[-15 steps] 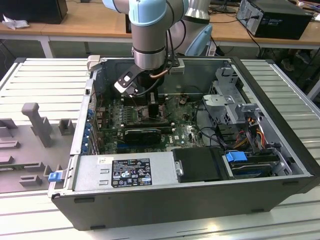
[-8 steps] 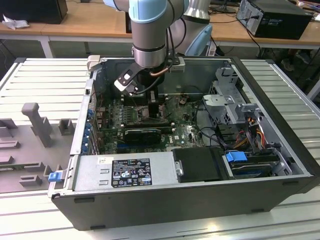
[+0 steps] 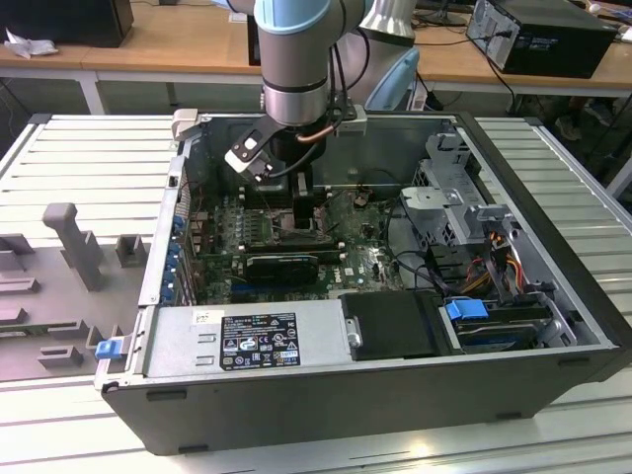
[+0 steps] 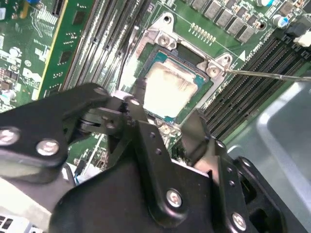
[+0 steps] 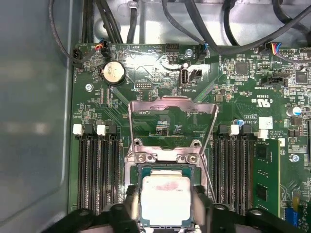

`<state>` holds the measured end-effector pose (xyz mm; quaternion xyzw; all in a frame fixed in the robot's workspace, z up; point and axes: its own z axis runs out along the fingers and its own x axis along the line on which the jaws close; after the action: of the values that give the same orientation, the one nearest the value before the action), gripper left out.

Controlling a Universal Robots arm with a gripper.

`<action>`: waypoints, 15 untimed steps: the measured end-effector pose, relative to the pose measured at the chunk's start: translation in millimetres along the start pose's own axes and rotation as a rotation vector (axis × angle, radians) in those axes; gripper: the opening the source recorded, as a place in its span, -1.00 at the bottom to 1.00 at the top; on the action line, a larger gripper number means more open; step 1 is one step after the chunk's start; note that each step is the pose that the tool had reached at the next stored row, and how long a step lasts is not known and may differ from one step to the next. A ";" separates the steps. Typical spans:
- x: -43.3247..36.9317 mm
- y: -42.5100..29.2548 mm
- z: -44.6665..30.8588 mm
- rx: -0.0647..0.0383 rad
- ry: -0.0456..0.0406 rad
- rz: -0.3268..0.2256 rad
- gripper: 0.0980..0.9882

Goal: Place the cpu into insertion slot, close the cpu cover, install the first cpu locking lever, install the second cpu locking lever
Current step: 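Place the cpu into insertion slot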

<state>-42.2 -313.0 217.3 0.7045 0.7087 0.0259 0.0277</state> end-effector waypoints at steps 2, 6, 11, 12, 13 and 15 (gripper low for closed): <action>-0.7 -0.1 -0.3 0.000 -0.0041 0.000 -0.30; -3.1 -0.1 -0.4 0.000 -0.0070 0.000 -0.72; -3.2 0.1 -1.8 0.000 -0.0069 0.000 -0.98; -3.2 0.0 -2.2 0.000 -0.0072 0.000 -0.98; -3.2 0.1 -2.9 0.000 -0.0072 0.000 -0.98; -3.2 0.2 -3.2 0.000 -0.0069 0.000 -0.98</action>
<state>-42.3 -316.2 220.5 0.7044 0.7088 0.0234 0.0302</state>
